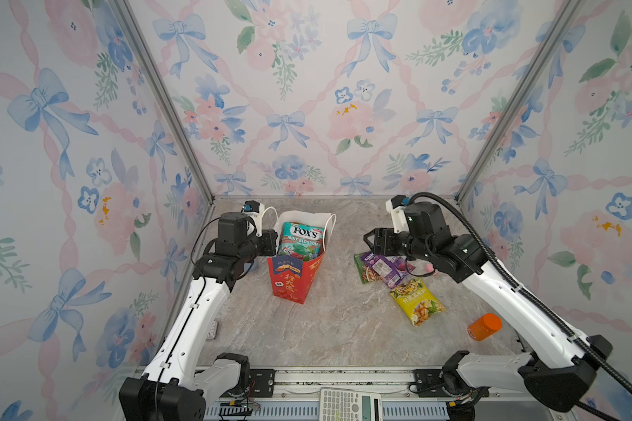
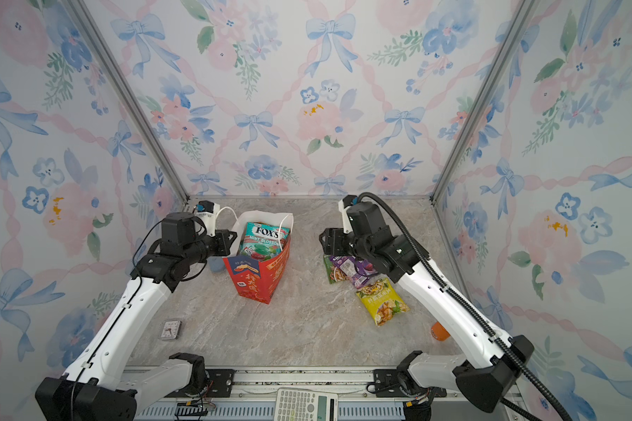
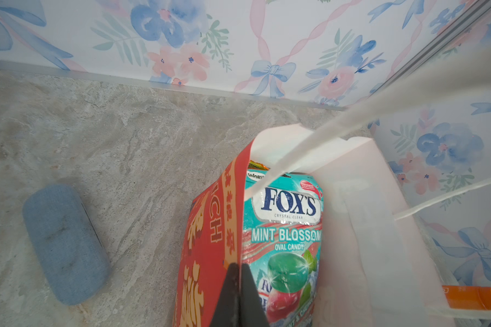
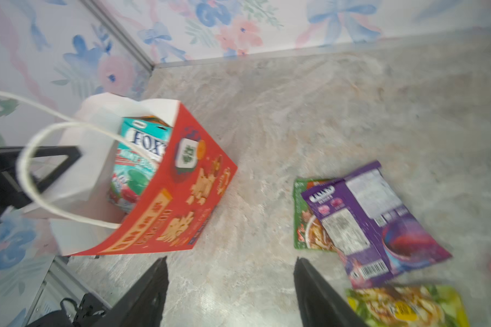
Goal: Place the snacks into the paper bag
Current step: 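Withdraw the right gripper and move it to the yellow chip bag, then grasp the yellow chip bag by its corner with the right gripper and lift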
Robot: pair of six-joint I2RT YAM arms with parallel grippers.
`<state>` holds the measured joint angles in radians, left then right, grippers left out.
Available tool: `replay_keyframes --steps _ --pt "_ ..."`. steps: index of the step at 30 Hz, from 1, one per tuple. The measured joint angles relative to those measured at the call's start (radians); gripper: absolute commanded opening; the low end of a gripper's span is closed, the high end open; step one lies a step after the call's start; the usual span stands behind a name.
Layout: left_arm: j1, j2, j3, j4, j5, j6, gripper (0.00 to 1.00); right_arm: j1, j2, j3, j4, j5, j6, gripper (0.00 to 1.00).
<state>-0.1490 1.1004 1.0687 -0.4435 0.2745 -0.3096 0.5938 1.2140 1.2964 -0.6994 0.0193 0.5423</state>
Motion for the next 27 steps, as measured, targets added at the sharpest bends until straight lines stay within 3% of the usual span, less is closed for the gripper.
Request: replay_keyframes --steps 6,9,18,27 --pt "0.000 0.000 0.000 0.000 0.000 0.000 0.00 -0.156 -0.213 -0.423 -0.010 0.042 0.180 0.73" --pt "0.001 0.000 0.000 0.000 0.000 0.000 0.00 -0.224 -0.313 -0.559 -0.020 0.042 0.243 0.73" --pt "0.002 0.000 0.000 0.000 0.000 0.000 0.00 -0.327 -0.454 -0.797 -0.025 0.007 0.345 0.73" --pt "0.002 0.000 0.000 0.000 0.000 0.000 0.00 -0.354 -0.470 -0.907 0.018 -0.035 0.402 0.73"
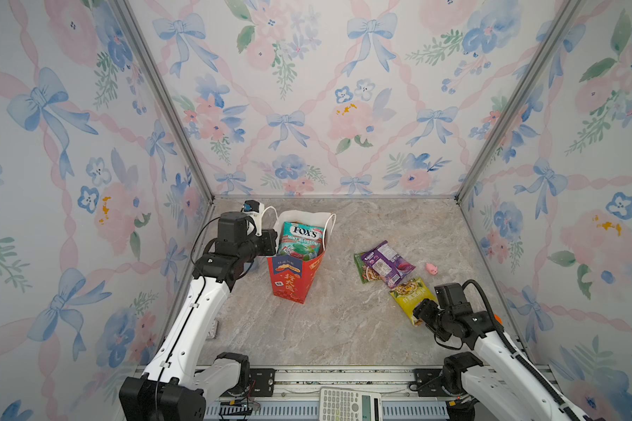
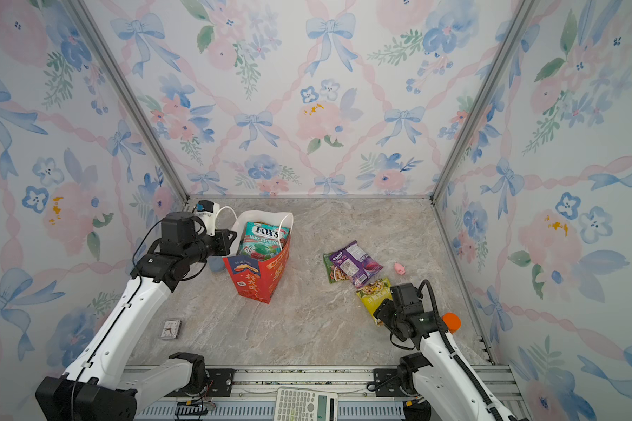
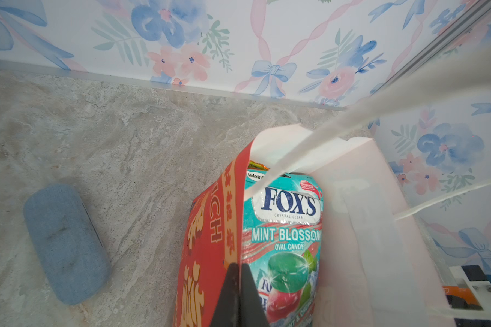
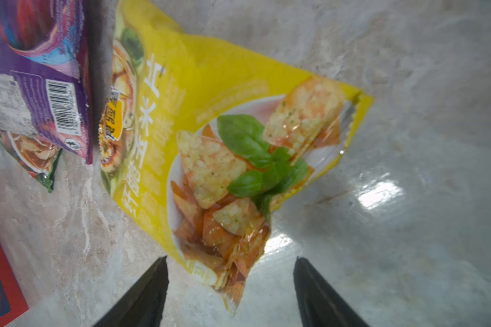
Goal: Place the snacks into the paper bag
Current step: 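Grasp the yellow chip bag by its corner with the right gripper and lift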
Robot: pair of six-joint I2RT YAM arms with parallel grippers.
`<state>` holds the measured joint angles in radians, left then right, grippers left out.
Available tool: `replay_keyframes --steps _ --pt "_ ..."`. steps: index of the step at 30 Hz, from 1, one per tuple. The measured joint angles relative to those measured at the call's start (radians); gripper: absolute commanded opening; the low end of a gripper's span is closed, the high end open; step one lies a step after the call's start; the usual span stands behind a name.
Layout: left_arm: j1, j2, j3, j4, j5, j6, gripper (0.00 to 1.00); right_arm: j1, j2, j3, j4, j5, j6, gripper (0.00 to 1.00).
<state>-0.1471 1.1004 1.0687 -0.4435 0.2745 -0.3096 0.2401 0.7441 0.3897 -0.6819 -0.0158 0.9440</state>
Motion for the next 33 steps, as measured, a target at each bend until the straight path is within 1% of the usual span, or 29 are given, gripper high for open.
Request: replay_keyframes --steps 6,12,16,29,31,33 --pt "0.000 0.000 0.000 0.000 0.000 0.000 0.00 -0.025 0.000 -0.053 0.088 -0.030 0.026 0.71" --pt "0.000 0.000 0.000 0.000 0.000 0.000 0.00 -0.038 0.006 -0.058 0.170 -0.047 0.040 0.68" --pt "0.000 0.000 0.000 0.000 0.000 0.000 0.00 -0.049 0.025 -0.059 0.202 -0.053 0.043 0.61" --pt "0.000 0.000 0.000 0.000 0.000 0.000 0.00 -0.069 0.026 -0.065 0.230 -0.029 0.039 0.12" --pt "0.000 0.000 0.000 0.000 0.000 0.000 0.00 -0.069 0.019 -0.065 0.230 -0.021 0.035 0.06" --pt "0.000 0.000 0.000 0.000 0.000 0.000 0.00 -0.069 0.017 -0.063 0.229 -0.013 0.031 0.03"
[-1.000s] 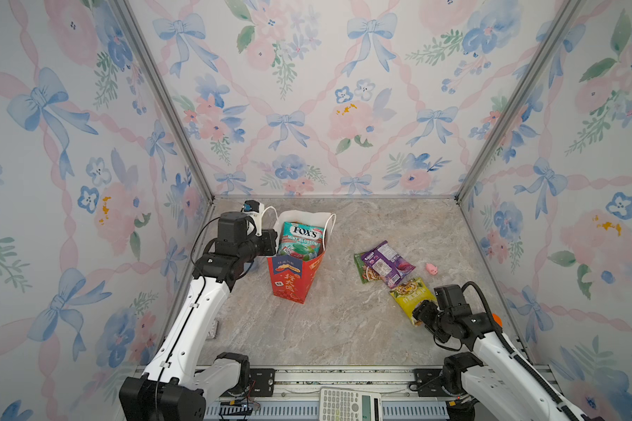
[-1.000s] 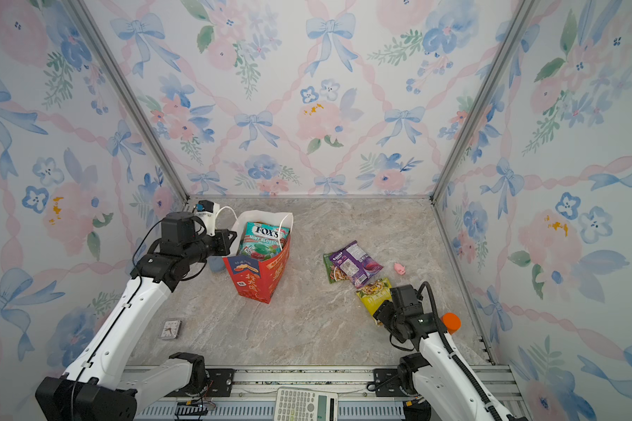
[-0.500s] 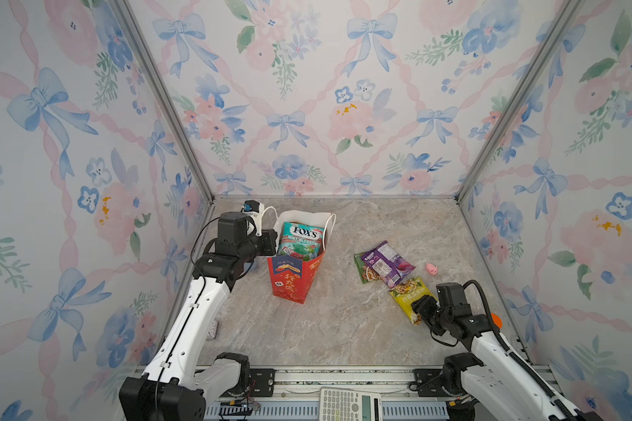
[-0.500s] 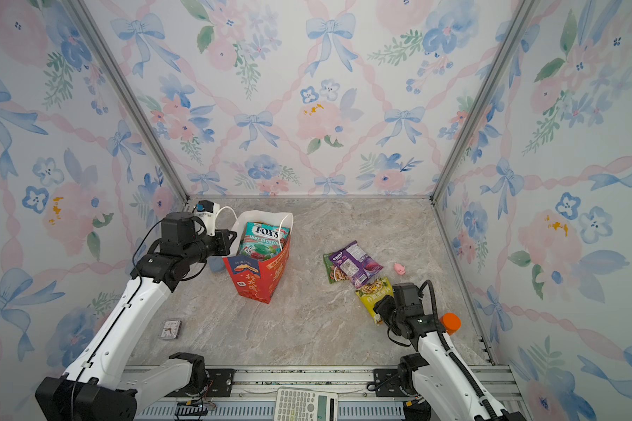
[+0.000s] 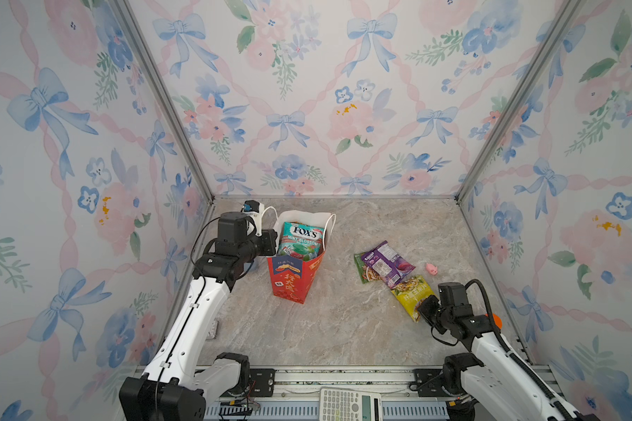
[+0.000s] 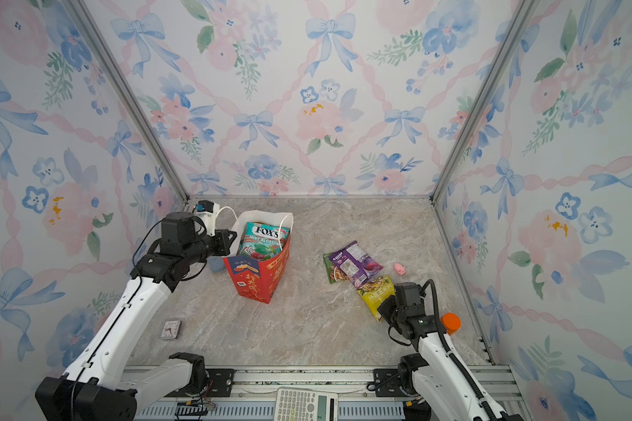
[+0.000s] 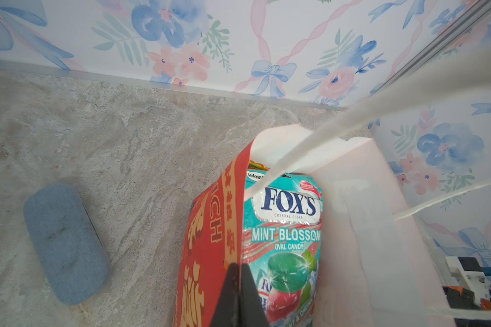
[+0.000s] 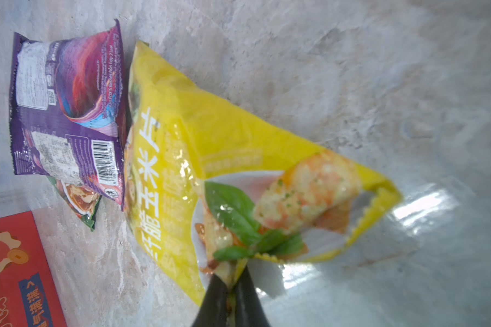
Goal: Place the snacks into the paper bag
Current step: 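Grasp the yellow chip bag by its corner with the right gripper and lift, then carry the yellow chip bag with the right gripper over the bag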
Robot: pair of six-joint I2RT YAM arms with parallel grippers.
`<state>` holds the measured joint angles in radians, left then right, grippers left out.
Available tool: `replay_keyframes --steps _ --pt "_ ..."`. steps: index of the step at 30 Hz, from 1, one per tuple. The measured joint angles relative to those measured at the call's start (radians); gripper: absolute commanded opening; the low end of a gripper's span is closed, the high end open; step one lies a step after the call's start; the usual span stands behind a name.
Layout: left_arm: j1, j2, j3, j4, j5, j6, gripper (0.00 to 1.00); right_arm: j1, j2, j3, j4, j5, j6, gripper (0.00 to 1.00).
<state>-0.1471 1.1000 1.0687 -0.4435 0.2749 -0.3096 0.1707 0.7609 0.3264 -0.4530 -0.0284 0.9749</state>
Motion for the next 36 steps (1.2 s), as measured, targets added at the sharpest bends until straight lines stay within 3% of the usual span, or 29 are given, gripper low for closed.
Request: replay_keyframes --steps 10,18,26,36 --pt "0.000 0.000 0.000 0.000 0.000 0.000 0.00 0.011 -0.027 0.127 -0.086 0.037 -0.045 0.00" --pt "0.000 0.000 0.000 0.000 0.000 0.000 0.00 0.157 0.002 0.354 -0.165 0.136 -0.096 0.00" --pt "0.000 0.000 0.000 0.000 0.001 0.000 0.00 0.377 0.259 0.762 -0.203 0.232 -0.264 0.00" --pt "0.000 0.000 0.000 0.000 0.003 0.000 0.00 0.437 0.595 1.200 -0.225 0.190 -0.550 0.00"
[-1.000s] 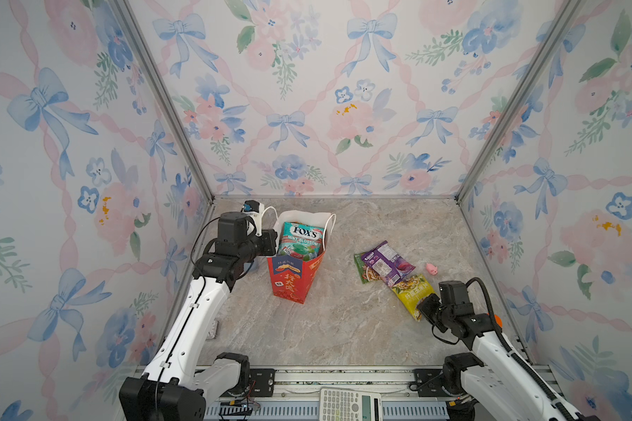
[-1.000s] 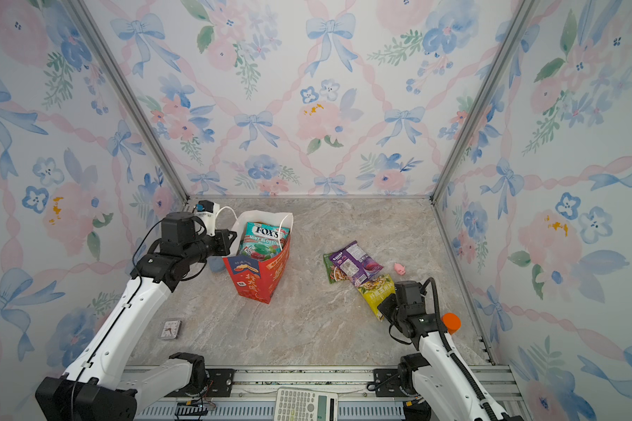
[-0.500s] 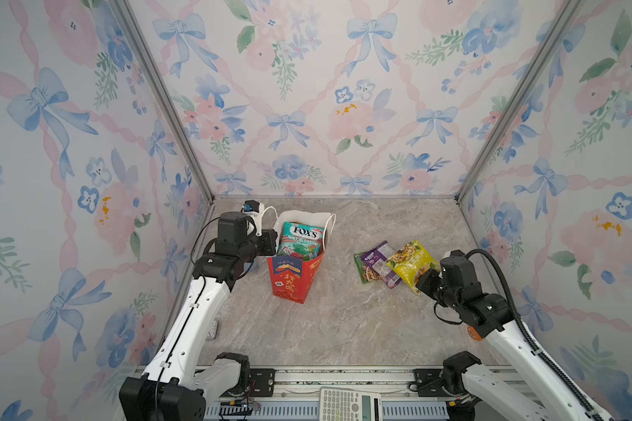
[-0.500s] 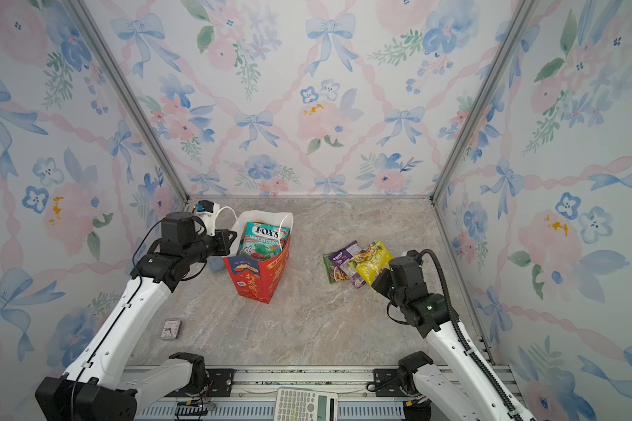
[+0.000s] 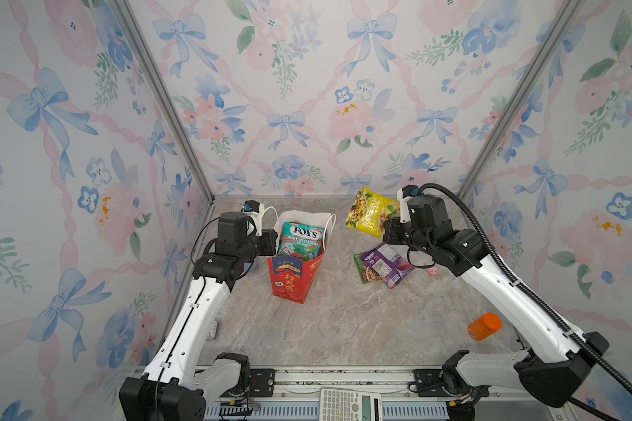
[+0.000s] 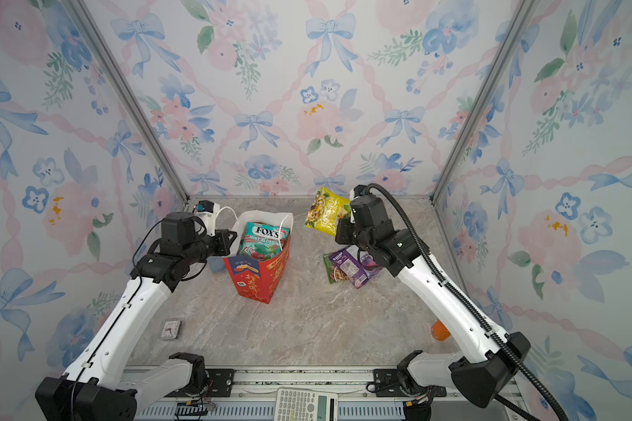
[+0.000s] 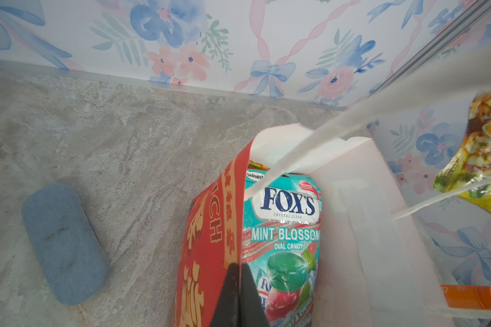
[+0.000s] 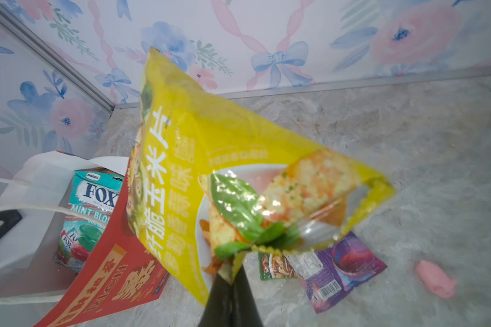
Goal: Place the snacks into the paper bag
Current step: 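Carry the yellow chip bag with the right gripper over the bag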
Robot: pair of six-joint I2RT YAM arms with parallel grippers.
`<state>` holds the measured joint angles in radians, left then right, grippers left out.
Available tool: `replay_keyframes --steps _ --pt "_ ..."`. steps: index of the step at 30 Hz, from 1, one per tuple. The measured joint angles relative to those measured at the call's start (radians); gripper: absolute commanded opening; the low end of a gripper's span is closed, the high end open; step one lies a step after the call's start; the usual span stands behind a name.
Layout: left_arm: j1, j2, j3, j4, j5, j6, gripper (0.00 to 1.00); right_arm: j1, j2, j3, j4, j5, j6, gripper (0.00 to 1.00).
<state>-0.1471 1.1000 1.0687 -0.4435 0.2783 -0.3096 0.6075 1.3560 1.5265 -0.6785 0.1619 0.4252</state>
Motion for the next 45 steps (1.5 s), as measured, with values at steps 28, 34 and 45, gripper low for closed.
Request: replay_keyframes --steps 28,34,45 --pt "0.004 0.000 0.000 0.000 0.008 0.000 0.00 0.118 0.635 0.880 -0.300 -0.220 -0.405 0.00" --pt "0.004 0.001 0.000 0.000 0.008 0.000 0.00 0.141 0.635 0.884 -0.346 -0.238 -0.460 0.00" --pt "0.004 0.002 0.000 0.000 0.008 0.000 0.00 0.166 0.635 0.877 -0.410 -0.246 -0.556 0.00"
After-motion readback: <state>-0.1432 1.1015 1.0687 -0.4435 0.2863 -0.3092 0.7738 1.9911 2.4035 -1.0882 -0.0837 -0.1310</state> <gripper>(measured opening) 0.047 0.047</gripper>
